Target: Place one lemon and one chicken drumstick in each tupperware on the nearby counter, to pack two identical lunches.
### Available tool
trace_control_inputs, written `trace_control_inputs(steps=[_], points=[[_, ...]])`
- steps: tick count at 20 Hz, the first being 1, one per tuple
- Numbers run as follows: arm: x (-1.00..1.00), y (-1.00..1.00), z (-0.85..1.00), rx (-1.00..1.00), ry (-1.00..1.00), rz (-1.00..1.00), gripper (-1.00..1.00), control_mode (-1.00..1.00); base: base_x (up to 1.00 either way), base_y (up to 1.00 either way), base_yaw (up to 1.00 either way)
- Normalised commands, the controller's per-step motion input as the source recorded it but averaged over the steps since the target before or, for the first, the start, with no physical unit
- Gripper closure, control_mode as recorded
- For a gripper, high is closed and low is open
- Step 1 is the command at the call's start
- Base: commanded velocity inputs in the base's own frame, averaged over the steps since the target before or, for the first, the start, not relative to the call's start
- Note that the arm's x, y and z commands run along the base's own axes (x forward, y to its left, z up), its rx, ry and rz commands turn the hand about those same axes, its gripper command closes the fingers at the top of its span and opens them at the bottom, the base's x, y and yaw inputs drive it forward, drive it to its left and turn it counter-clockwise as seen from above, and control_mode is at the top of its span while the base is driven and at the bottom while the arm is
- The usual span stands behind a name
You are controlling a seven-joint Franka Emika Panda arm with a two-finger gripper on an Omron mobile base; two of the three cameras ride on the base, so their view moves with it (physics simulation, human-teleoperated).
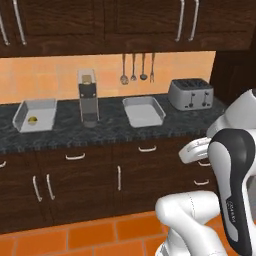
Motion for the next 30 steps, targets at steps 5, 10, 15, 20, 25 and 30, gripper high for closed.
trace_control_inputs(steps=[5,10,15,20,25,30], points=[[0.0,0.0,0.0,0.0,0.0,0.0,-1.0,1.0,-0.04,-0.94,0.0],[0.0,0.0,0.0,0.0,0.0,0.0,-1.0,1.0,-0.04,-0.93,0.0],[0.0,0.0,0.0,0.0,0.0,0.0,-1.0,1.0,0.0,-0.94,0.0],[0.0,0.0,0.0,0.0,0.0,0.0,-1.0,1.0,0.0,-0.85,0.01],[0.0,0.0,0.0,0.0,0.0,0.0,-1.0,1.0,0.0,-0.78,0.03],[0.0,0.0,0.0,0.0,0.0,0.0,-1.0,1.0,0.0,-0.72,0.04]])
